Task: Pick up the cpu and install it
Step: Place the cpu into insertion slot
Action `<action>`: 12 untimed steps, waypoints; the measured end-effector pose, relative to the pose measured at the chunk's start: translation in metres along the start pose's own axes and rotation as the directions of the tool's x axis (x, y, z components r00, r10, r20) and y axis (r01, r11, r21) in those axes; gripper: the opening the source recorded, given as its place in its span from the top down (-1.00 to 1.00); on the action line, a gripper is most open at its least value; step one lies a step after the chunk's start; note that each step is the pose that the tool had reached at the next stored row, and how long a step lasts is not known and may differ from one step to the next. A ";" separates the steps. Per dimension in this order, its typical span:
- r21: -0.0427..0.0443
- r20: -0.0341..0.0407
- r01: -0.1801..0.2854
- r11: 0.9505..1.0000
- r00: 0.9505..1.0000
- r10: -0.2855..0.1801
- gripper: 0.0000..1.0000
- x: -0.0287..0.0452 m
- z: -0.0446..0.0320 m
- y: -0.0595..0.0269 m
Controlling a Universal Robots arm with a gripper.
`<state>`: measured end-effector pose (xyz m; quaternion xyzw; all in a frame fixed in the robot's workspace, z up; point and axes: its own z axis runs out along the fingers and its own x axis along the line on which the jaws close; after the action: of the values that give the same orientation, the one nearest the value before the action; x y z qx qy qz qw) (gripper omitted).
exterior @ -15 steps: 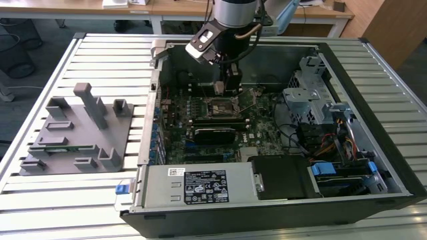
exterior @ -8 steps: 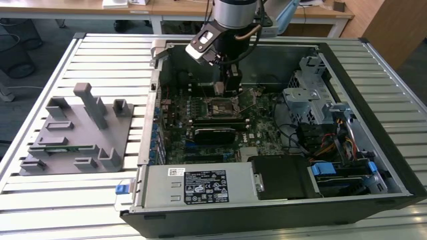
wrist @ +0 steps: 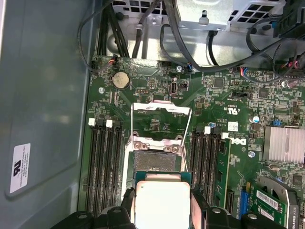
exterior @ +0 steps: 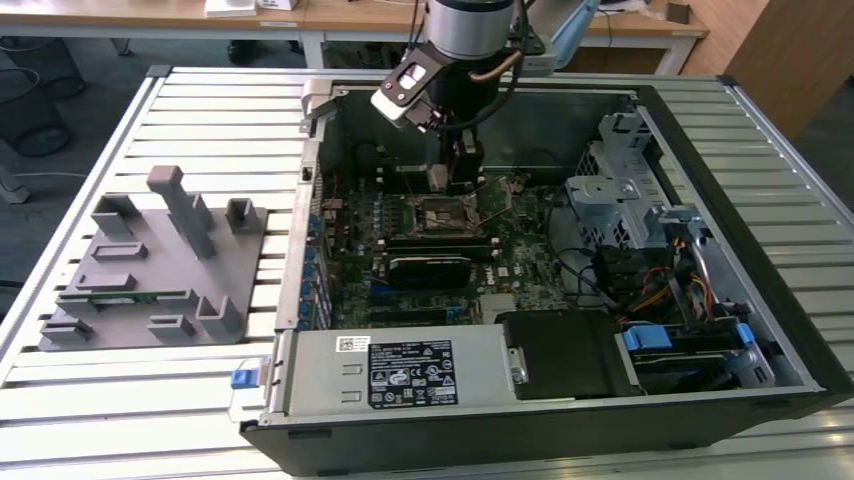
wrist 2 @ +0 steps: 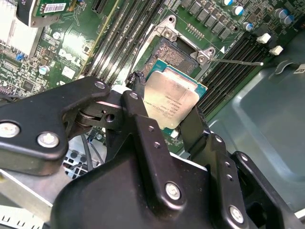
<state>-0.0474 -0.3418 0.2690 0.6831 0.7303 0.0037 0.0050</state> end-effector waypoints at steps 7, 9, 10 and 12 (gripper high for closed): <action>0.000 0.000 0.000 1.000 1.000 0.000 -0.08 0.0000 0.0012 0.0000; 0.000 0.000 0.000 1.000 1.000 0.000 -0.08 0.0000 0.0018 0.0000; 0.000 0.000 0.000 1.000 1.000 0.000 -0.08 0.0000 0.0022 0.0000; 0.000 0.000 0.000 1.000 1.000 0.000 -0.08 0.0000 0.0030 0.0000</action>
<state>-0.0473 -0.3418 0.2659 0.6831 0.7303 0.0038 0.0050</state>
